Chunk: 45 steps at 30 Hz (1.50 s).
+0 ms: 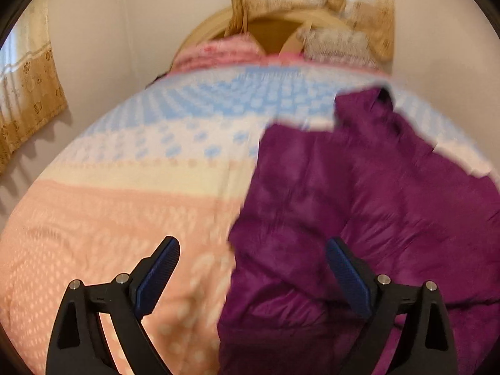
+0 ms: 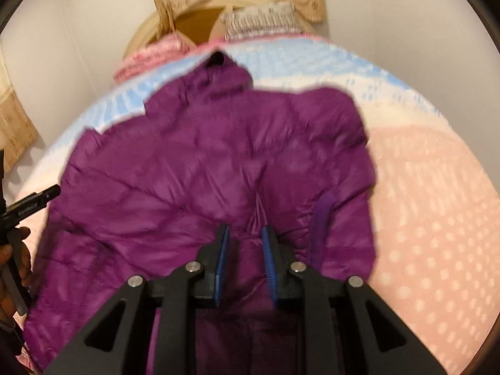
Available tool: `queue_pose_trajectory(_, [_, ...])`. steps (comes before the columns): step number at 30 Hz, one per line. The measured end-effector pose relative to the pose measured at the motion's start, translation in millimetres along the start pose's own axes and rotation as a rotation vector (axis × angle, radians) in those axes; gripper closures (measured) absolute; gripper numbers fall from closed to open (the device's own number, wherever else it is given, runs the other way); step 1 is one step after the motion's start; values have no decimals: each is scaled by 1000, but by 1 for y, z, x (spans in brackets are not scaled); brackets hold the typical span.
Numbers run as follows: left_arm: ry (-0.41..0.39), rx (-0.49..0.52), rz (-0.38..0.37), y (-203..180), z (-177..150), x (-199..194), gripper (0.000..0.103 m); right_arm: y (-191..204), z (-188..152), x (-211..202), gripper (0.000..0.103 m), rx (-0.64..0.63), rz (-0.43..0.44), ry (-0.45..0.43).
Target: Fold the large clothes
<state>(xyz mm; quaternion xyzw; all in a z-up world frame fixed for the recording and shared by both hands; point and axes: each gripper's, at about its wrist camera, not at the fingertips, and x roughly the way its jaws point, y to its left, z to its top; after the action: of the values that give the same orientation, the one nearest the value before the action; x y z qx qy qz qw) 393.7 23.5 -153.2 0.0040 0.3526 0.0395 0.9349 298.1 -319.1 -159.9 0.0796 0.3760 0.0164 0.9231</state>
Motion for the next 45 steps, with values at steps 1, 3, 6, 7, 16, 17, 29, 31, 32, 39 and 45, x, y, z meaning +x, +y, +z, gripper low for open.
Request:
queue_pose_trajectory(1, [-16, -10, -18, 0, 8, -6, 8, -3, 8, -6, 79, 11, 2, -23])
queue_pose_trajectory(3, [-21, -27, -53, -4, 26, -8, 8, -11, 28, -9, 79, 52, -10, -53])
queue_pose_trajectory(6, [-58, -1, -41, -21, 50, 3, 8, -21, 58, 1, 78, 93, -73, -93])
queue_pose_trajectory(7, [-60, 12, -25, -26, 56, 12, 8, -23, 67, 9, 75, 107, -90, -100])
queue_pose_trajectory(16, [95, 10, 57, -37, 50, 108, 8, -34, 74, 90, 73, 86, -139, 13])
queue_pose_trajectory(17, [111, 20, 52, -40, 45, 114, 8, -37, 70, 93, 73, 93, -136, 26])
queue_pose_trajectory(29, [188, -49, -13, -33, 35, 128, 4, -44, 62, 105, 75, 114, -132, 58])
queue_pose_trajectory(31, [219, -46, -11, -28, 39, 123, 4, -43, 64, 104, 75, 108, -119, 84])
queue_pose_trajectory(32, [224, -37, 2, -25, 42, 114, 4, -42, 68, 100, 68, 97, -102, 106])
queue_pose_trajectory(39, [92, 43, -108, -30, 116, 87, 4, -17, 139, 78, 19, -29, -36, 8])
queue_pose_trajectory(45, [122, -6, -141, -59, 180, 156, 4, -16, 202, 158, 19, 25, 47, 44])
